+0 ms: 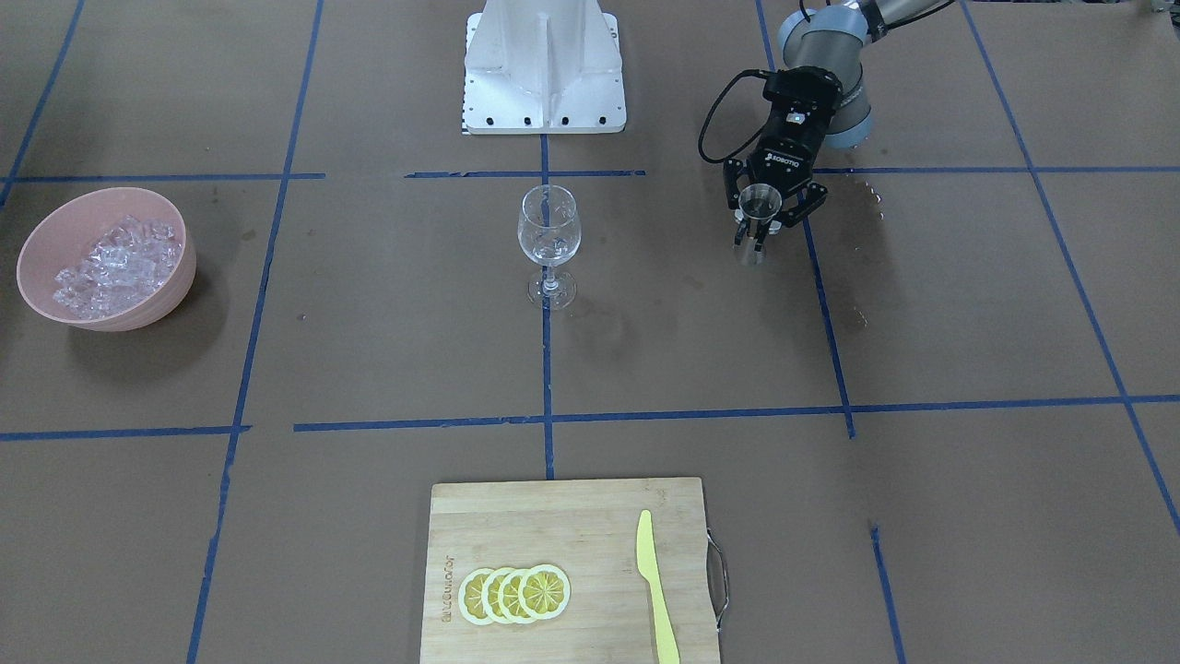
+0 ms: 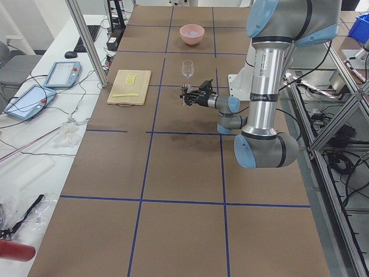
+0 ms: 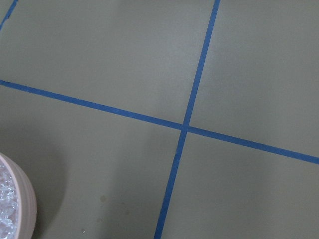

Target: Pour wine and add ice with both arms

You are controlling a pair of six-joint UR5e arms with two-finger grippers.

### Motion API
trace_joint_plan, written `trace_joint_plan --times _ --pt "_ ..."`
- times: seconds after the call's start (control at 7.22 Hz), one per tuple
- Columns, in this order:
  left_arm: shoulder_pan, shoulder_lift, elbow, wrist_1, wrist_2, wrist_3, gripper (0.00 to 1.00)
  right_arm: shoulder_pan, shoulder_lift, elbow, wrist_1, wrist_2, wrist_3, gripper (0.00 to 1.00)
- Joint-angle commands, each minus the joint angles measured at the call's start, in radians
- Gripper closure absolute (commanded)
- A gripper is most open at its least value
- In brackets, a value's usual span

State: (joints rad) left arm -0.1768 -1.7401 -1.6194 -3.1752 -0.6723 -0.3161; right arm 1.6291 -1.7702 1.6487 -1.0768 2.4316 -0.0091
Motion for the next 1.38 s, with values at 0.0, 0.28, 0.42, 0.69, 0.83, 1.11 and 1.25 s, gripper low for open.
trace_joint_plan --times 0.0,0.28,0.42,0.69,0.83,1.11,1.25 --pt "-0.001 -0.100 -0.066 0.224 0.000 0.069 1.00 0.000 0.000 -0.003 0.000 0.000 0.000 0.00" --pt "0.002 -0.185 -0.097 0.398 0.002 0.069 1.00 0.000 -0.003 -0.004 0.000 0.000 0.000 0.00" --pt "0.003 -0.214 -0.097 0.481 0.002 0.069 1.00 0.000 -0.003 -0.004 0.000 0.001 0.000 0.00" --pt "0.007 -0.251 -0.096 0.561 0.004 0.084 1.00 0.000 -0.005 -0.006 0.000 0.000 0.001 0.00" --pt "0.007 -0.253 -0.099 0.561 0.004 0.162 1.00 0.000 -0.005 -0.007 0.000 0.001 0.000 0.00" --pt "0.007 -0.256 -0.099 0.561 0.007 0.292 1.00 0.000 -0.005 -0.009 -0.002 0.001 0.001 0.00" --pt "0.008 -0.266 -0.097 0.561 0.010 0.374 1.00 0.000 -0.005 -0.012 -0.002 0.001 0.001 0.00"
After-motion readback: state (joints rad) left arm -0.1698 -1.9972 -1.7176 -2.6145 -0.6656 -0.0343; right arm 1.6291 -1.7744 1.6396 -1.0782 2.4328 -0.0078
